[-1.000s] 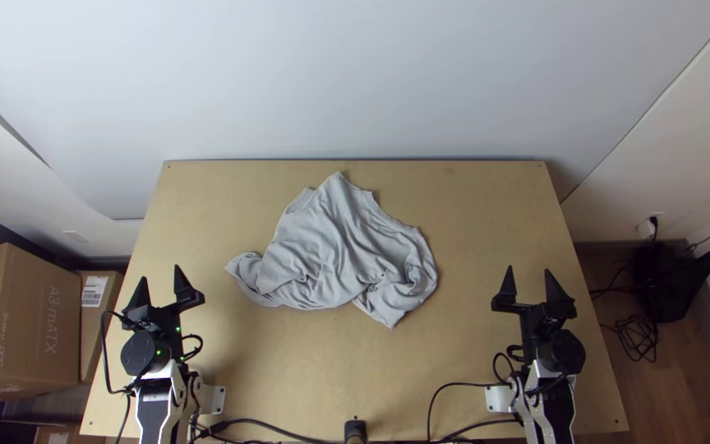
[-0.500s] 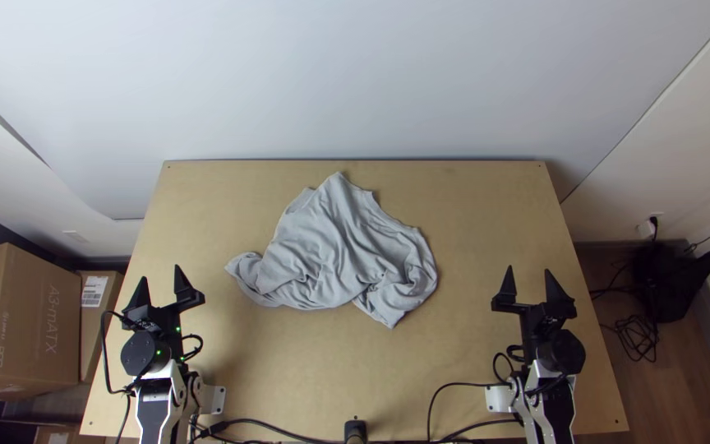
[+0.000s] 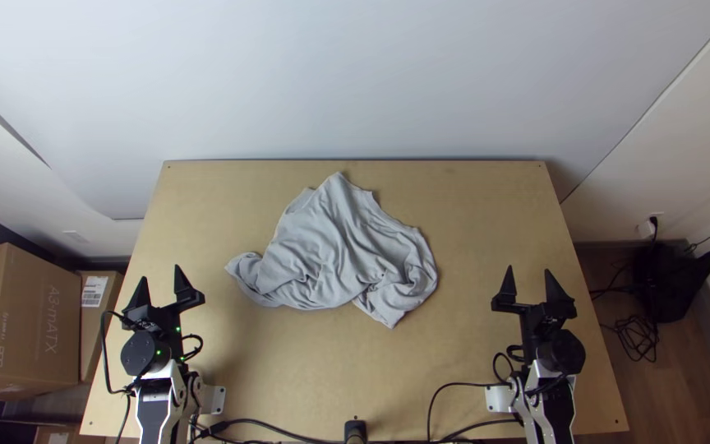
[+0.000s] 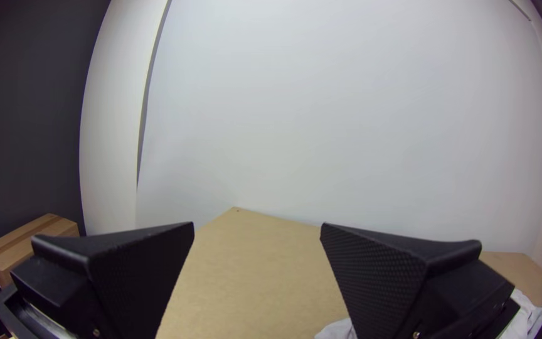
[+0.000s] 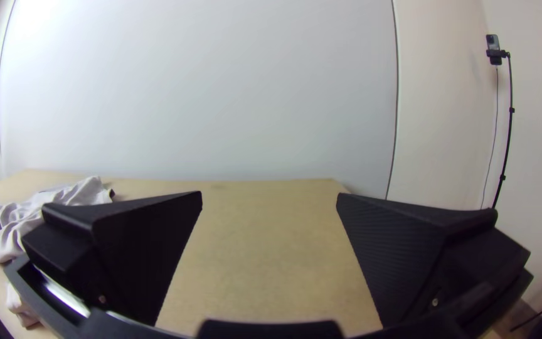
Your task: Fold the t-shirt
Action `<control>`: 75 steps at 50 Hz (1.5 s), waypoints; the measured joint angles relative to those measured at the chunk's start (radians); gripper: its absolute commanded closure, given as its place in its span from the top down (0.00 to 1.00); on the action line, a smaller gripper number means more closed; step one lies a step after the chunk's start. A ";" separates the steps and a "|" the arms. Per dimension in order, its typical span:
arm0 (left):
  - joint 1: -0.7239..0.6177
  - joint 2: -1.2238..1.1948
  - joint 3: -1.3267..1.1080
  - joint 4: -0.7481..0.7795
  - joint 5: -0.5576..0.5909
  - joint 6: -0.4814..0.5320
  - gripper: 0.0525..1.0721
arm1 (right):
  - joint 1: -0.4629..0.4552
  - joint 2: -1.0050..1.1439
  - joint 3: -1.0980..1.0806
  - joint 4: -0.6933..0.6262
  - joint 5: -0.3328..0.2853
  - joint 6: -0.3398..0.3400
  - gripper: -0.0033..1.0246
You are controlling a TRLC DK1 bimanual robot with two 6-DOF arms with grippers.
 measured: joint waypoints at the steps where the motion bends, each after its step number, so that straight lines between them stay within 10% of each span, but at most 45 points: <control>1: 0.000 0.000 0.000 0.000 0.000 0.000 0.95 | 0.001 0.000 0.000 0.000 0.000 0.000 0.96; 45: 0.026 0.000 0.000 0.001 0.012 0.047 0.95 | 0.098 0.035 0.109 -0.072 0.000 0.027 0.96; 75: 0.013 0.286 0.373 -0.092 0.065 0.109 0.95 | 0.187 0.799 0.821 -0.262 0.000 0.048 0.96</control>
